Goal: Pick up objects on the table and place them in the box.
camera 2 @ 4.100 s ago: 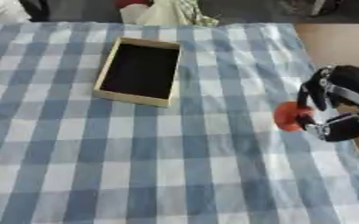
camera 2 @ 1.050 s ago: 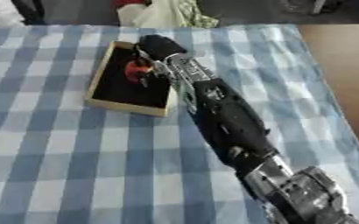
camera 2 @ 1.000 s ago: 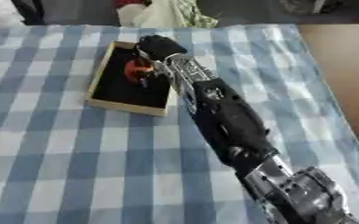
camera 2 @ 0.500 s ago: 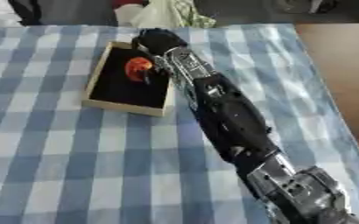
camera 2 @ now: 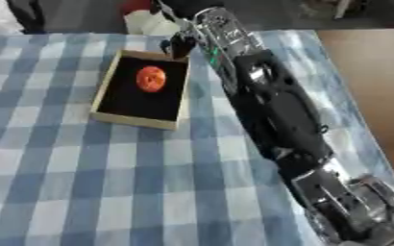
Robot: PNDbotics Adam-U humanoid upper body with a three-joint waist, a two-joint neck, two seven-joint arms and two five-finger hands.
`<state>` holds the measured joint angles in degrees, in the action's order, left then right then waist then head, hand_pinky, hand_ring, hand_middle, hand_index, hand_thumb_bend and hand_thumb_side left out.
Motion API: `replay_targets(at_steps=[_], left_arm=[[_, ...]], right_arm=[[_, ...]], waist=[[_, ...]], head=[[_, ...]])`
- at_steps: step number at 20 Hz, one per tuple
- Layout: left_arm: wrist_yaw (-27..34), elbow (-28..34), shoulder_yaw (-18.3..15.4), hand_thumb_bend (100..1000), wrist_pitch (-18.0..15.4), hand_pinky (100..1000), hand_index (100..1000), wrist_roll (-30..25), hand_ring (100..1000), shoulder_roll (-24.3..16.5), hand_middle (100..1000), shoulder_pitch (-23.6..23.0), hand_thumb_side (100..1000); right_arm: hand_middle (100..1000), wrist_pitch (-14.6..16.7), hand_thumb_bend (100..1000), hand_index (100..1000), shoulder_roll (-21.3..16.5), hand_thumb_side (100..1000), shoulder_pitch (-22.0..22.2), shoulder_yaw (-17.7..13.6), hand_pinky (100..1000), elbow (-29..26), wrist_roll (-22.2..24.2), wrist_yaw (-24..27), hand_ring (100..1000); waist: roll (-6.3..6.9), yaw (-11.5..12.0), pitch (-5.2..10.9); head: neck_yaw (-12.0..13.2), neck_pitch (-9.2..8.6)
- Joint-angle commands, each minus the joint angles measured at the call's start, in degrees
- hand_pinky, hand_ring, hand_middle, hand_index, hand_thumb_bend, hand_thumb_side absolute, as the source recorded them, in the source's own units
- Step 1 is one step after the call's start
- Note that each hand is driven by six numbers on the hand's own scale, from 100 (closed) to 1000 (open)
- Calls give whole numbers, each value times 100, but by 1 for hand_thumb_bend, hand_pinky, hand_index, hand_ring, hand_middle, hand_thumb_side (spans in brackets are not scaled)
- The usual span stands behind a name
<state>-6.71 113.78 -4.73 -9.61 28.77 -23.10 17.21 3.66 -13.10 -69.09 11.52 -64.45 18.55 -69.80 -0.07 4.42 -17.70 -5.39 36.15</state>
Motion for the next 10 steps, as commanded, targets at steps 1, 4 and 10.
replay_targets(at_steps=[1,4,10], left_arm=[[-39,81,-50,538,-11,738,818,10,751,-150,702,19,660],[-52,81,-64,537,-15,738,818,36,751,-167,702,6,659],[-83,81,-93,538,-33,739,818,96,752,-197,703,-17,659]], right_arm=[[532,-3,324,758,-418,100,-48,35,640,-686,106,372,661],[523,-79,252,747,-851,100,107,70,632,-1433,147,791,650],[523,-449,188,735,-1801,100,573,22,650,-2925,-7,1669,650]], waist=[[23,-14,147],[22,-43,151],[34,-93,163]], head=[[46,42],[84,49],[176,65]])
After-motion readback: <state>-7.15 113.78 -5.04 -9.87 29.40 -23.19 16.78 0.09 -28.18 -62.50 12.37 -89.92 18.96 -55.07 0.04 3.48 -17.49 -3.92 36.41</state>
